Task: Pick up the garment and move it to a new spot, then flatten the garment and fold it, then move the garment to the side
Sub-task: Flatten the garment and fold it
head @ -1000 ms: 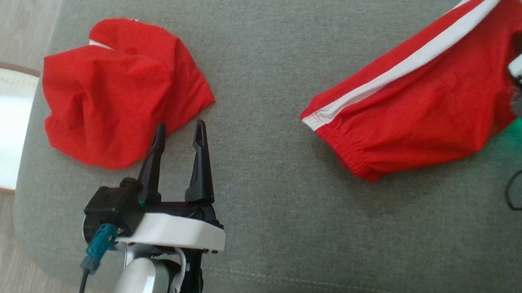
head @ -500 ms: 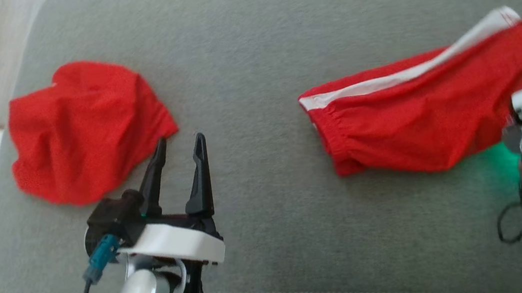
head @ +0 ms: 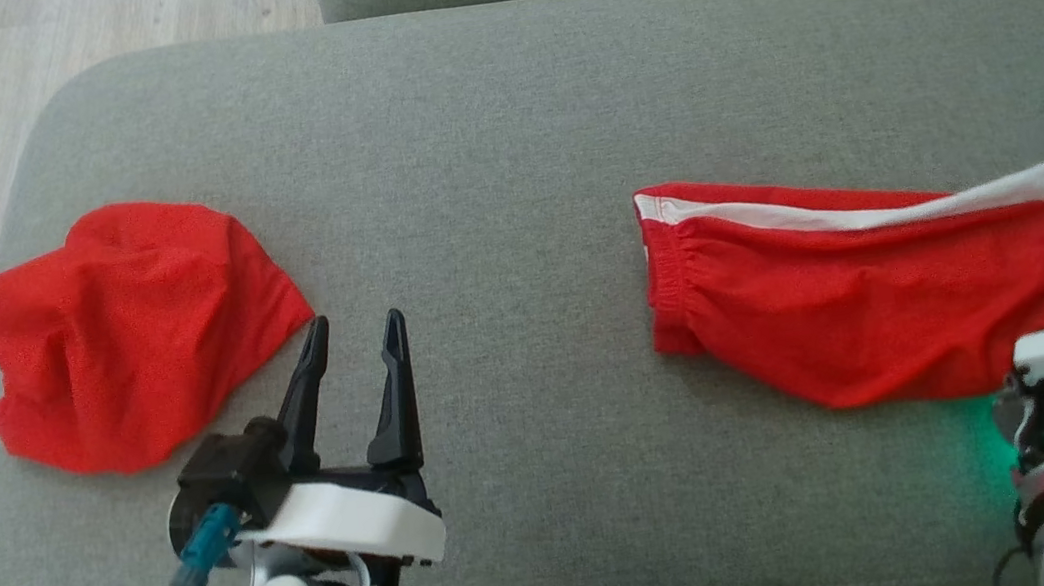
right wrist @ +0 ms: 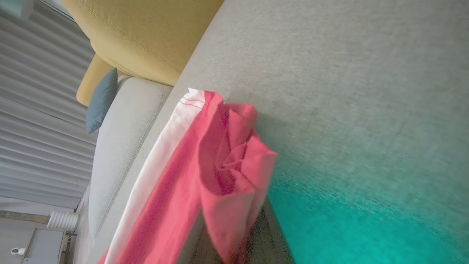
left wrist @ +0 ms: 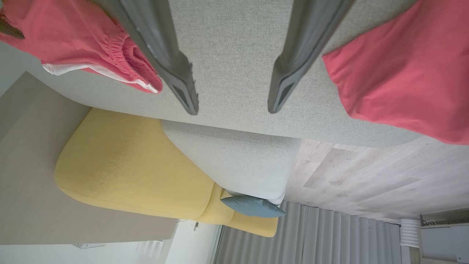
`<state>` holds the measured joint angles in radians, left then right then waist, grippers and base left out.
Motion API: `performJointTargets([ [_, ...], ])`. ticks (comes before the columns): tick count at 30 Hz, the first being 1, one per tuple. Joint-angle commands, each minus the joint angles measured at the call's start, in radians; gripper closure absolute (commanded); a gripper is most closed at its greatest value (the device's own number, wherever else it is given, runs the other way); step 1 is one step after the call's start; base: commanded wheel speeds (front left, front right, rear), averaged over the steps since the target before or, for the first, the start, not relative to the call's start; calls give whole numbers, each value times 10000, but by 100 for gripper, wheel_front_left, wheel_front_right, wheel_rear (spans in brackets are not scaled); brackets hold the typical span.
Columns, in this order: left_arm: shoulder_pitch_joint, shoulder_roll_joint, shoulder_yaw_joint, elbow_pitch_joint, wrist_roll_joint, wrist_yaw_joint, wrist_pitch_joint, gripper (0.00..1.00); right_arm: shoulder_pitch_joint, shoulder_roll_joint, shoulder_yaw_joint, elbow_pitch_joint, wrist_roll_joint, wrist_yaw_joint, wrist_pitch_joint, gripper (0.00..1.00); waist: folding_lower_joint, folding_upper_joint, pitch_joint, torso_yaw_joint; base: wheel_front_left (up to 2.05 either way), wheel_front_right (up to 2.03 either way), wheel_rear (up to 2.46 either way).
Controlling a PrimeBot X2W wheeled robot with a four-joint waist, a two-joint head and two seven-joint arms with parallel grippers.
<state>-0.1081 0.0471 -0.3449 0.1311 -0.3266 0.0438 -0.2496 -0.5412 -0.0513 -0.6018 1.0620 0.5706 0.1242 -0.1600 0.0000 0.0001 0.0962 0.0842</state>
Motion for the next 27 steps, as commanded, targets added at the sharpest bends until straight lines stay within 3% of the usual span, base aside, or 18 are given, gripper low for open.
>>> performJointTargets([
  [1,-228,32,309,-332,67,-4,-122,0,-241,11,519,-149,180,65,-289,100,0,-1,-25,-28,0,0,0],
  [11,-84,32,318,-269,150,-48,-122,0,-32,11,1803,-166,500,65,-997,100,0,-1,-192,-64,0,0,0],
  [15,6,32,363,-224,193,-73,-122,0,429,11,2491,-1423,261,65,-1012,100,0,-1,-325,-49,0,0,0],
  [27,175,32,316,-138,241,-47,-122,0,1577,11,5489,-4224,2210,65,-1016,100,0,-1,-693,105,0,0,0],
])
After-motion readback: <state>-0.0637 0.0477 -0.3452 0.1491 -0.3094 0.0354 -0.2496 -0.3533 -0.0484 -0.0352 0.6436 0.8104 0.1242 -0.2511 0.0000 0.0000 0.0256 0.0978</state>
